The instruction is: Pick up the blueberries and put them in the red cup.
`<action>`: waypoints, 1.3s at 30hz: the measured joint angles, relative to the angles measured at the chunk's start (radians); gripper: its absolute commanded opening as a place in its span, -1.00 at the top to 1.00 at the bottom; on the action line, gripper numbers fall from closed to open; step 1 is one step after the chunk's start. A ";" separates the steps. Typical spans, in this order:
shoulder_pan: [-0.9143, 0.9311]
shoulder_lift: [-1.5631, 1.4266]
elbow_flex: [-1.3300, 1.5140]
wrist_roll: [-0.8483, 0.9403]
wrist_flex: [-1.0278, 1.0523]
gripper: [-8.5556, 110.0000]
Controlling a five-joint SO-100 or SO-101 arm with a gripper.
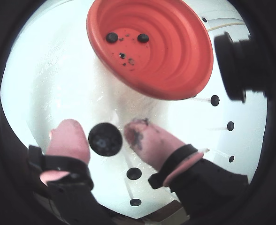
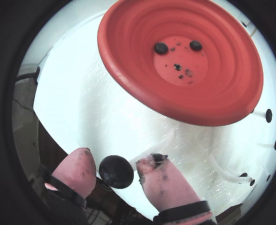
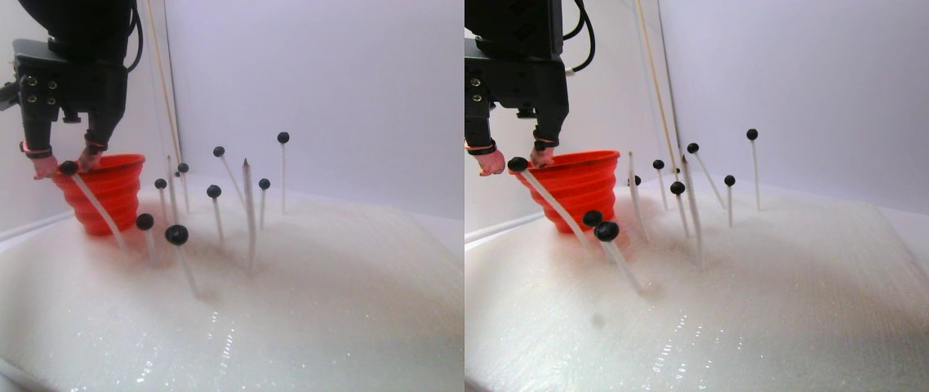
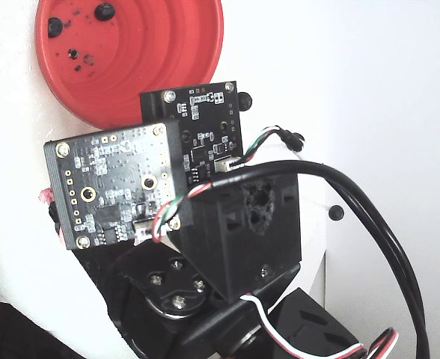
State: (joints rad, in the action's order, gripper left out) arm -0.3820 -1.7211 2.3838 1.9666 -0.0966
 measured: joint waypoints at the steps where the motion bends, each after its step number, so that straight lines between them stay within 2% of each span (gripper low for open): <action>1: 0.000 0.008 0.000 0.000 0.000 0.57; 39: -0.017 0.037 0.000 -0.055 -0.064 0.66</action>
State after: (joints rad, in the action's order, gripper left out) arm -0.3988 -1.6843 2.3838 1.9113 -0.1611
